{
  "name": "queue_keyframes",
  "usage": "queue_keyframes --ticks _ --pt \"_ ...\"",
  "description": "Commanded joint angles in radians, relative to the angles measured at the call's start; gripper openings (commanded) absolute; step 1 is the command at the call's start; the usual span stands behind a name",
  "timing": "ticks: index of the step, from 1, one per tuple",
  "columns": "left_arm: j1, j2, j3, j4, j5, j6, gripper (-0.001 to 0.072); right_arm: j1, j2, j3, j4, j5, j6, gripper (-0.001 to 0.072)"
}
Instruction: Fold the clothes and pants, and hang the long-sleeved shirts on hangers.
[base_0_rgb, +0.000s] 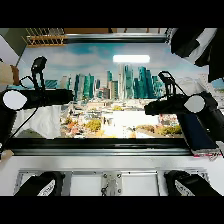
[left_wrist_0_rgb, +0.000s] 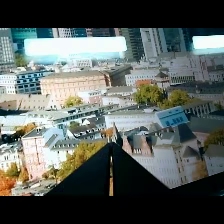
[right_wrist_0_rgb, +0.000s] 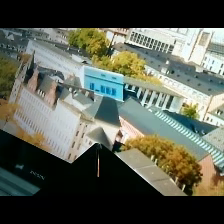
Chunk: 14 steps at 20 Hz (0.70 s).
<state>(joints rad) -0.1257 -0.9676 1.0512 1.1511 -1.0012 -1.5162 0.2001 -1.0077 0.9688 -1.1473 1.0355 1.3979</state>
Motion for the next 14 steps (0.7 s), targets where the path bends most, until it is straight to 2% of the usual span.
queue_keyframes --ticks 1,8,12,13,14 --pt "0.001 -0.002 -0.001 0.000 0.000 0.000 0.0007 0.001 -0.002 -0.001 0.000 -0.003 0.000 0.0016" --pt "0.001 -0.007 -0.001 0.000 0.003 0.000 0.0006 0.001 -0.008 -0.003 0.000 -0.003 0.000 0.0016" --pt "0.002 -0.007 -0.001 0.013 0.074 0.002 0.0009 0.001 -0.008 -0.003 0.000 -0.003 0.000 0.0016" --pt "0.007 -0.006 0.001 0.061 0.103 0.011 0.0279 0.001 -0.008 -0.003 0.000 -0.003 0.000 0.0016" --pt "0.016 -0.007 0.002 0.126 0.126 0.011 0.0676 0.001 -0.008 -0.003 0.000 -0.003 0.000 0.0016"
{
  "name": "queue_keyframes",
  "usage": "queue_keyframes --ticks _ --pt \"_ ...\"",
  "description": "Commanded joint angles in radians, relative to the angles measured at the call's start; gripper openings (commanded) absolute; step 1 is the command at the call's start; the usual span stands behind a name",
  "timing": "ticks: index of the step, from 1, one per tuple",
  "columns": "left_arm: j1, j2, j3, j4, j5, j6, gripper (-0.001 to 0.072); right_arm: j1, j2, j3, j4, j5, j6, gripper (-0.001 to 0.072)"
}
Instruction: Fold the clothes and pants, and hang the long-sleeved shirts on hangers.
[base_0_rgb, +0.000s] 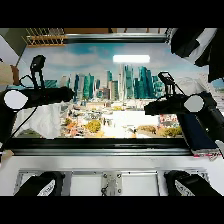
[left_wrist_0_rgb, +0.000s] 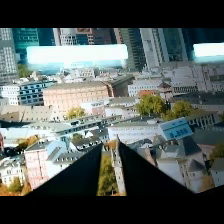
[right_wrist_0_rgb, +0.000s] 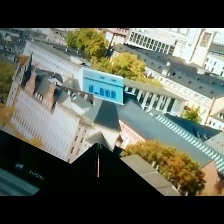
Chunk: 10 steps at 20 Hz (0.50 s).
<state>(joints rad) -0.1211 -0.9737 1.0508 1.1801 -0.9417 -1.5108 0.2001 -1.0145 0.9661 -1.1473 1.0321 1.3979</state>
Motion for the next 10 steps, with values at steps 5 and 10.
queue_keyframes --ticks 5,10 --pt "0.140 -0.131 0.002 0.428 0.066 -0.132 0.0673 0.001 -0.001 0.000 0.000 0.000 0.000 0.0017" --pt "0.217 -0.386 0.002 0.423 0.106 -0.140 0.0673 0.001 -0.003 0.000 0.000 0.000 0.000 0.0016"
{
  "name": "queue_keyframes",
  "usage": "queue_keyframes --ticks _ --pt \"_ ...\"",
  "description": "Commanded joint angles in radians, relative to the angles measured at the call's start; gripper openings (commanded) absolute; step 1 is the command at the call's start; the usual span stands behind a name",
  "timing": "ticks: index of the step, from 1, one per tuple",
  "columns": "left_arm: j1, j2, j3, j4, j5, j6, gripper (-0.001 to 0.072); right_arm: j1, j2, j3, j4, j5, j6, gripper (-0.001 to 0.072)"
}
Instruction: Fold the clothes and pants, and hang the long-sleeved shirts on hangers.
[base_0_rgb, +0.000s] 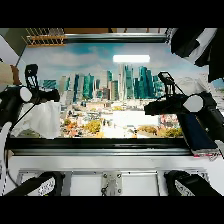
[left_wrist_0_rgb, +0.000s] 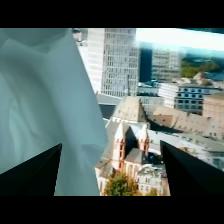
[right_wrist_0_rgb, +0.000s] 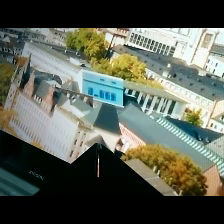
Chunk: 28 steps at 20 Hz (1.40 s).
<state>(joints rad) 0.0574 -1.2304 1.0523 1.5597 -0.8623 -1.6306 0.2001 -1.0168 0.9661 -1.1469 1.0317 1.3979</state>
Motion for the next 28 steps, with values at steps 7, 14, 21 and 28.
queue_keyframes --ticks 7,14,21,28 --pt "0.034 -0.286 0.001 0.045 0.082 -0.071 0.0377 0.001 -0.001 0.000 0.000 -0.002 0.001 0.0016" --pt "-0.154 -0.091 0.234 0.033 0.005 -0.049 0.0006 -0.018 0.007 0.037 0.005 -0.030 -0.064 0.0013" --pt "-0.703 0.130 0.338 0.035 0.053 -0.049 0.0007 -0.171 0.163 0.158 -0.171 -0.090 0.058 0.0013" --pt "-0.707 0.201 0.237 0.034 -0.035 -0.073 0.0007 -0.207 0.264 0.158 -0.171 -0.089 0.058 0.0013"
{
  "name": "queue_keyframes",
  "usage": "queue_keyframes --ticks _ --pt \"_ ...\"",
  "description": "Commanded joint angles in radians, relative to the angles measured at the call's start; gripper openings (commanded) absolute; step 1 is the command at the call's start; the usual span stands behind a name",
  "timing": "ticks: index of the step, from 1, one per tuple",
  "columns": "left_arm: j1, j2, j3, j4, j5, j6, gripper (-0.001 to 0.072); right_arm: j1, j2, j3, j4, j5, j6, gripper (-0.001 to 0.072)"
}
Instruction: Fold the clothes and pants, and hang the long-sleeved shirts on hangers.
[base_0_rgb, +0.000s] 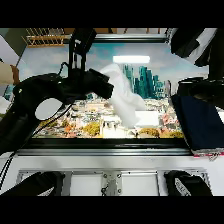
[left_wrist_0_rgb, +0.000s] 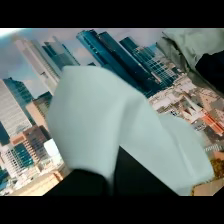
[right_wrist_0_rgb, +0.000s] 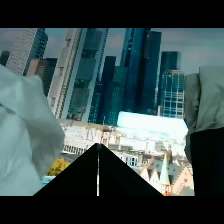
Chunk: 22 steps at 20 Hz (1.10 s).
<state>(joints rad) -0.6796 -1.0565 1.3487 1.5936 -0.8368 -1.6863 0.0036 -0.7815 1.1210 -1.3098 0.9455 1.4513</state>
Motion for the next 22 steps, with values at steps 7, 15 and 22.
queue_keyframes --ticks 7,15,22 --pt "0.475 -0.075 -0.222 -0.211 -0.116 -0.017 0.0683 -0.008 0.025 0.002 0.000 -0.002 0.042 0.0013" --pt "0.850 -0.102 -0.540 -0.438 -0.232 -0.014 0.0683 -0.008 0.020 0.002 0.009 0.013 0.042 0.0013" --pt "0.626 -0.102 -0.775 -0.711 -0.063 0.116 0.0683 -0.008 0.010 0.001 0.012 0.013 0.072 0.0013"
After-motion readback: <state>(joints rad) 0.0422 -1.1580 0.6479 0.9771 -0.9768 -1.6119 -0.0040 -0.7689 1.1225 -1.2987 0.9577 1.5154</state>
